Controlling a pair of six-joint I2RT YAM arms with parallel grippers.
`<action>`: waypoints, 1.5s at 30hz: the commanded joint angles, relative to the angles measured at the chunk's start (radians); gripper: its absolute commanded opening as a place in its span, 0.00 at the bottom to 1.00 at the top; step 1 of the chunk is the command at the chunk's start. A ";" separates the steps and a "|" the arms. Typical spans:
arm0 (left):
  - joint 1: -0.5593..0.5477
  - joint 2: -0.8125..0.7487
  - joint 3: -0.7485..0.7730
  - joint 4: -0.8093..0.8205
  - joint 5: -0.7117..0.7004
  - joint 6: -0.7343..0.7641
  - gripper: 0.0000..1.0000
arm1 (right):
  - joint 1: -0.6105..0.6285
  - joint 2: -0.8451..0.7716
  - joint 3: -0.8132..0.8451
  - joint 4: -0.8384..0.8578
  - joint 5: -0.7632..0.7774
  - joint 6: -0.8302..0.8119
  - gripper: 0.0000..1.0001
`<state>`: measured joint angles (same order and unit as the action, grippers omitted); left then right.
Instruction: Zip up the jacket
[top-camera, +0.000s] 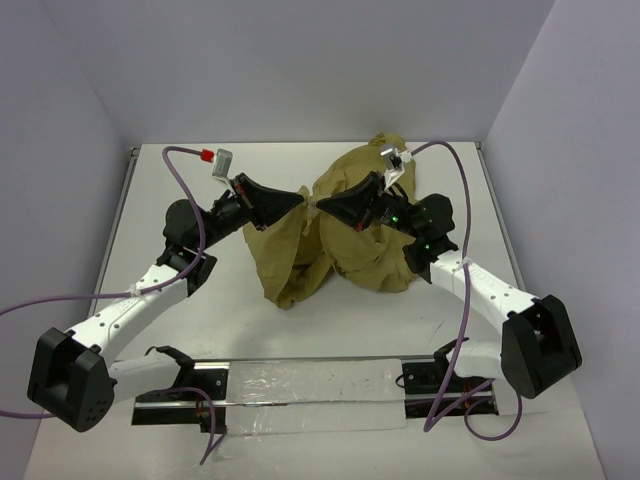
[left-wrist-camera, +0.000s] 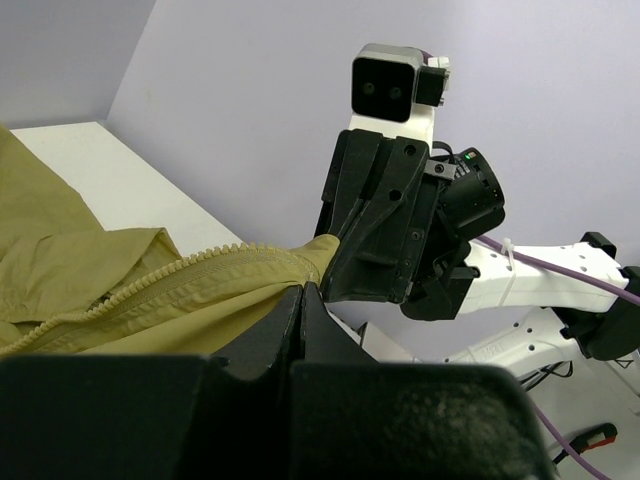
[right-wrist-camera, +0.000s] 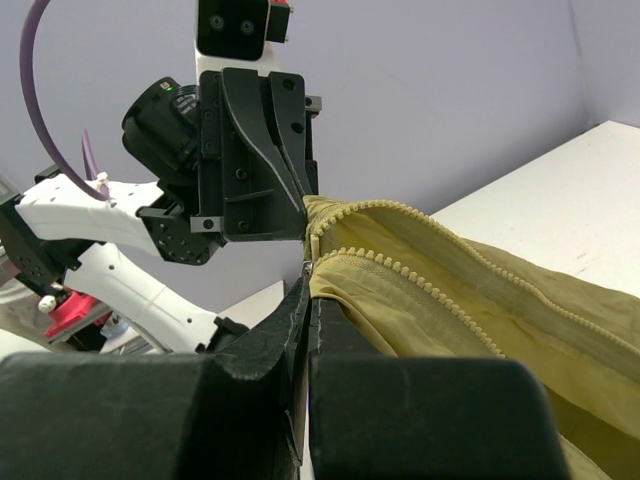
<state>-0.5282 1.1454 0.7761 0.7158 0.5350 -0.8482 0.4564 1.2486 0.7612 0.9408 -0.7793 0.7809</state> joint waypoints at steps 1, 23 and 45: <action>0.002 -0.002 -0.003 0.077 0.023 0.000 0.00 | -0.001 0.004 0.052 0.079 -0.011 0.006 0.00; 0.000 0.012 0.002 0.072 0.052 -0.005 0.00 | 0.000 0.029 0.073 0.113 -0.018 0.024 0.00; -0.020 0.024 0.005 0.078 0.072 -0.011 0.00 | -0.001 0.039 0.087 0.147 -0.002 0.032 0.00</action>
<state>-0.5304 1.1637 0.7761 0.7387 0.5560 -0.8577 0.4534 1.2827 0.7873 1.0026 -0.7944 0.8114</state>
